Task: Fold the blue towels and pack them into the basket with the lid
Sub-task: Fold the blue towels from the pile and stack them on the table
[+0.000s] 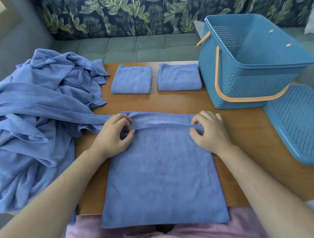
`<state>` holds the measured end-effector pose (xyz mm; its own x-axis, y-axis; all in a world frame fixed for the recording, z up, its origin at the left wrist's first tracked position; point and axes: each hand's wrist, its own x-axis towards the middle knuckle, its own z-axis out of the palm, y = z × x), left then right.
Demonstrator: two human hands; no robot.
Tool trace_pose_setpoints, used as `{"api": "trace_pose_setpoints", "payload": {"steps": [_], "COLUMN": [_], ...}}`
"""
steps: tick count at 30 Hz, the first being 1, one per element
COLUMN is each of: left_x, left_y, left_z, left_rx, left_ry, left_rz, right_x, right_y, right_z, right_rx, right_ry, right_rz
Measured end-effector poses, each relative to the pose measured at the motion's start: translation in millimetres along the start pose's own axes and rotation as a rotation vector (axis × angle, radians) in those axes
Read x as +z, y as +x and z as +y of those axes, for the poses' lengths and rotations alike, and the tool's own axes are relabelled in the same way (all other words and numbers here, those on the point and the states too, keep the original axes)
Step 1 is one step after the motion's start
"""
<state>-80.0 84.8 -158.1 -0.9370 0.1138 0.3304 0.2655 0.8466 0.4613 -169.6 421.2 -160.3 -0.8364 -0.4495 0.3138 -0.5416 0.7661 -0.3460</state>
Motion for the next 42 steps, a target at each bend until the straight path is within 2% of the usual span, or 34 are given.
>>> {"api": "trace_pose_setpoints", "payload": {"steps": [9,15,20,25,29,35,42], "left_x": [2.0,2.8,4.8,7.8,7.9,4.2,-51.7], "left_y": [-1.4,3.3,10.0,11.5,11.8,13.4,34.3], "left_z": [-2.8,-6.5,-2.1,-4.1,-4.3,5.2,31.2], "left_rx": [-0.059,-0.185,-0.284,-0.210,-0.187,-0.222,-0.197], "left_ry": [0.024,-0.047,-0.057,0.077,0.092,0.202,0.032], "left_rz": [0.061,0.148,0.167,0.110,0.088,0.119,0.169], "right_x": [-0.5,5.9,10.1,16.0,16.6,11.2,-43.4], "right_y": [-1.0,0.0,6.4,9.5,10.1,7.7,16.5], "right_z": [3.8,4.6,4.8,6.6,8.3,7.8,2.2], "right_rx": [-0.036,0.140,0.191,0.187,0.182,0.052,0.081], "right_ry": [0.254,0.221,0.160,0.174,0.168,0.147,0.292], "right_rz": [0.133,0.215,0.193,0.131,0.099,0.116,0.071]}}
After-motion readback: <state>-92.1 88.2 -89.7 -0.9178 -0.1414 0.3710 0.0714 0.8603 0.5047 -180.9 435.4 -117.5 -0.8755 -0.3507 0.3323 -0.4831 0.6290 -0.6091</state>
